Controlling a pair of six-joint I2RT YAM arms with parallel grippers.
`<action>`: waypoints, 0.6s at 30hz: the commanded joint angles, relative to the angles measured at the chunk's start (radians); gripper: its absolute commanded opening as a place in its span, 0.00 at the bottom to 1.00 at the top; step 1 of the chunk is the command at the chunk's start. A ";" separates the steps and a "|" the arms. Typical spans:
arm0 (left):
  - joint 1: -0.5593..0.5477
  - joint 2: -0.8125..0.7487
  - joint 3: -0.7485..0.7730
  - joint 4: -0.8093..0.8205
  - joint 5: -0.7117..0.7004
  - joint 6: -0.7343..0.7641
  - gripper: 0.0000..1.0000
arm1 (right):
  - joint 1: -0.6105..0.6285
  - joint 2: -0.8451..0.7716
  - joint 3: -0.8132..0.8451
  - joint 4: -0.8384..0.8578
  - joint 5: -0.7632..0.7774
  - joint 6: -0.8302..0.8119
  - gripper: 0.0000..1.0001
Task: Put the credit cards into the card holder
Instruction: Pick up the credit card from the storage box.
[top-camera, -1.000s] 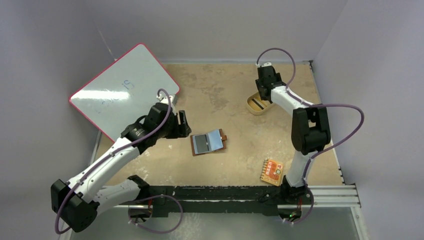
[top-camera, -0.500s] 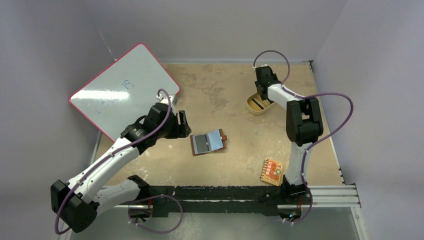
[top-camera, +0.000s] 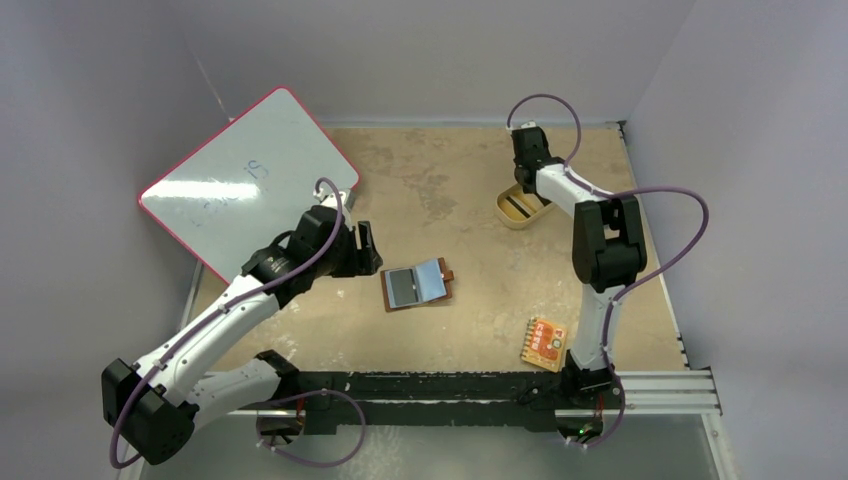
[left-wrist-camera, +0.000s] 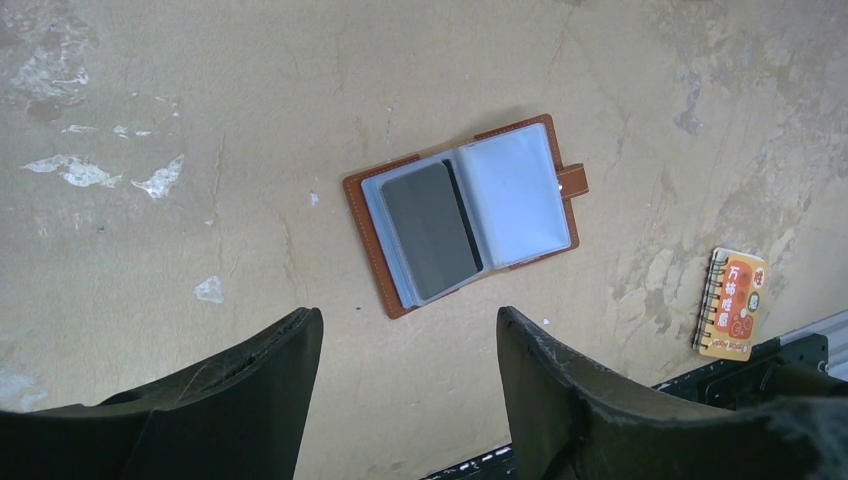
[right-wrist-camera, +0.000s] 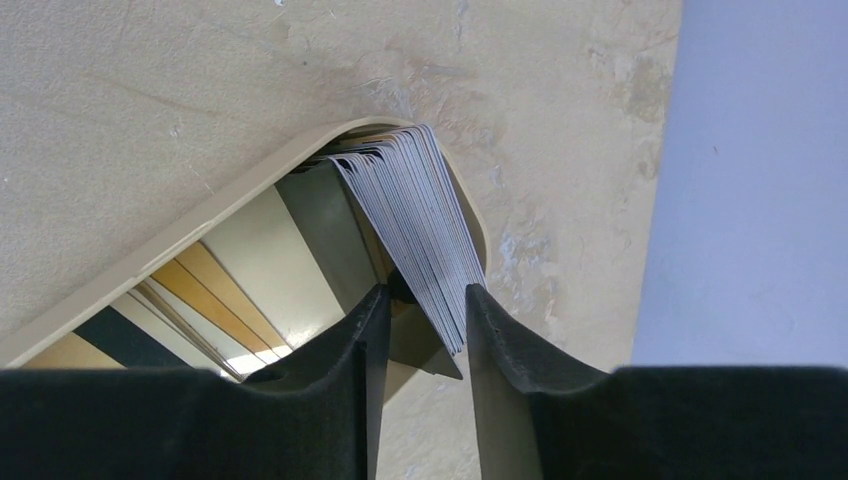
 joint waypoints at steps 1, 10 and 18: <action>0.005 -0.001 -0.003 0.039 -0.007 0.020 0.64 | -0.011 -0.033 0.039 0.013 0.007 -0.012 0.34; 0.003 -0.001 -0.004 0.039 -0.009 0.019 0.64 | -0.013 -0.050 0.041 -0.005 -0.020 0.002 0.20; 0.004 0.002 -0.006 0.040 -0.010 0.015 0.64 | -0.014 -0.069 0.058 -0.065 -0.035 0.053 0.01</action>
